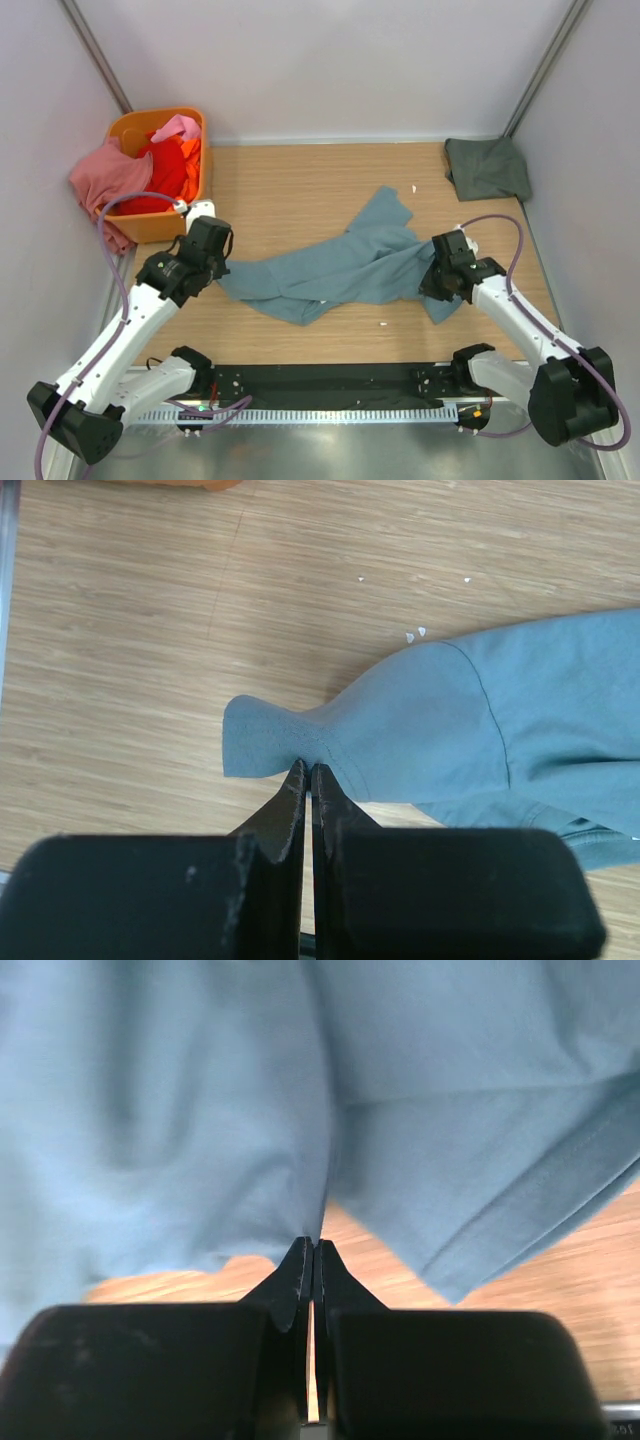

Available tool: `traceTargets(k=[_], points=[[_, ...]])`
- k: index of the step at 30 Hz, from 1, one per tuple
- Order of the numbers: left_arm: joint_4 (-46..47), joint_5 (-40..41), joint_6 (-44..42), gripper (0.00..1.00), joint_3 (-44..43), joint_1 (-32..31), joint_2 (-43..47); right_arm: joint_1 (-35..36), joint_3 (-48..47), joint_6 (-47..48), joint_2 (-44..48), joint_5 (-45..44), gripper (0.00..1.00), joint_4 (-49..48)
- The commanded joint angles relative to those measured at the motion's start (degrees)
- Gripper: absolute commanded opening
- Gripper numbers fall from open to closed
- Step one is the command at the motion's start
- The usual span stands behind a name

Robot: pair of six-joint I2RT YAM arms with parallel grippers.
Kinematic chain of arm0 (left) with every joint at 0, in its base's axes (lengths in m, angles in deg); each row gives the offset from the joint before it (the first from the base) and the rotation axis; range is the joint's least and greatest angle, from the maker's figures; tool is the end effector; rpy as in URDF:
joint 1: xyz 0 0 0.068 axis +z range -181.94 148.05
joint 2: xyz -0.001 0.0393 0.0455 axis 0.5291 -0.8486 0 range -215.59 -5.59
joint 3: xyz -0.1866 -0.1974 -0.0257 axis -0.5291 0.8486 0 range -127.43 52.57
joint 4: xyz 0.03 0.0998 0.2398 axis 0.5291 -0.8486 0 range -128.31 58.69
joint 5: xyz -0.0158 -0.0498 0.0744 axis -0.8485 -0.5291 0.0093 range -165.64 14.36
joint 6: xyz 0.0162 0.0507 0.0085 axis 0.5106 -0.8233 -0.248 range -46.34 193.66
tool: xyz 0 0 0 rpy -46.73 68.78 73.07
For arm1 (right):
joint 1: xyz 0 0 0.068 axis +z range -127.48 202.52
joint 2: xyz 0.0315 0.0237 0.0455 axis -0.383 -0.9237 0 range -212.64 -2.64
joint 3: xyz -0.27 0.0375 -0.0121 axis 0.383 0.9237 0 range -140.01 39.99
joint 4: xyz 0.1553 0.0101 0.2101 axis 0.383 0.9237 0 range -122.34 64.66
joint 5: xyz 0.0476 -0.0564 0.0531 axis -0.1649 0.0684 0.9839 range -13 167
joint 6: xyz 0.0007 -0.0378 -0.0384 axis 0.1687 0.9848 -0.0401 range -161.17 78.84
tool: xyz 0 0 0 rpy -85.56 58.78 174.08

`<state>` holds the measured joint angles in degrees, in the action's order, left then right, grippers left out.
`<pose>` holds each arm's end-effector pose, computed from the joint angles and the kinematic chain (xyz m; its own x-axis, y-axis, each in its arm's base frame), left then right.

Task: Fold and stack the t-shirts
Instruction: Flatten the tshirt out

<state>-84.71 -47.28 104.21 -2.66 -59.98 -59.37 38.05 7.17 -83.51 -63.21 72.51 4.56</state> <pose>0.1600 -0.0661 0.3097 -0.6775 -0.1459 -0.7209 -0.2195 0.9756 0.0089 0.1761 0.0462 0.1837 -0.8017 0.4741 -0.3640 0.4131 0.8796 0.2360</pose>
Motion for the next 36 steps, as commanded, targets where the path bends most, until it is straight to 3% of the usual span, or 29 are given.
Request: traceTargets(k=[1, 6, 10, 16, 20, 25, 28, 29, 32, 34, 36], points=[[2.34, -1.28, -1.45, 0.0, -0.32, 0.26, -0.1, 0.11, -13.62, 1.39, 4.05, -0.42, 0.01, 8.49], [-0.99, -4.36, -0.05, 0.0, -5.85, 0.26, 1.48, 0.03, -34.64, 3.85, 4.24, -5.17, 0.01, 19.68], [-3.81, -6.56, -0.74, 0.0, -18.56, 0.26, 3.41, 0.12, -59.47, 4.9, 2.92, -8.07, 0.01, 30.39], [-3.64, -5.95, -5.4, 0.0, -37.55, 0.26, 5.26, 0.2, -83.42, 7.01, 1.34, -7.47, 0.01, 36.75], [1.1, -12.07, -9.09, 0.0, -45.13, 0.26, 6.06, 0.12, -87.94, 11.4, 3.7, -2.46, 0.01, 32.62], [2.78, -20.61, -13.66, 0.0, -54.45, 0.26, 5.79, 0.12, -90.05, 14.22, 7.56, -3.5, 0.01, 29.46], [5.15, -23.34, -15.94, 0.0, -57.61, 0.26, 6.23, 0.12, -90.31, 16.5, 8.46, -8.76, 0.01, 28.92], [5.16, -23.78, -16.56, 0.0, -58.94, 0.35, 5.01, 0.12, -91.01, 17.46, 6.63, -14.09, 0.01, 30.06], [0.09, -24.66, -18.94, 0.0, -68.5, 0.52, -1.64, 0.2, -93.3, 20.98, 2.23, -19.23, 0.01, 32.71], [-1.0, -26.33, -20.26, 0.0, -73.34, 0.78, -3.87, 0.12, -90.78, 22.13, 2.56, -20.38, 0.01, 27.12], [3.9, -28.09, -21.4, 0.0, -72.4, 1.05, -2.66, 0.2, -89.01, 24.5, 3.97, -20.99, 0.01, 21.83]])
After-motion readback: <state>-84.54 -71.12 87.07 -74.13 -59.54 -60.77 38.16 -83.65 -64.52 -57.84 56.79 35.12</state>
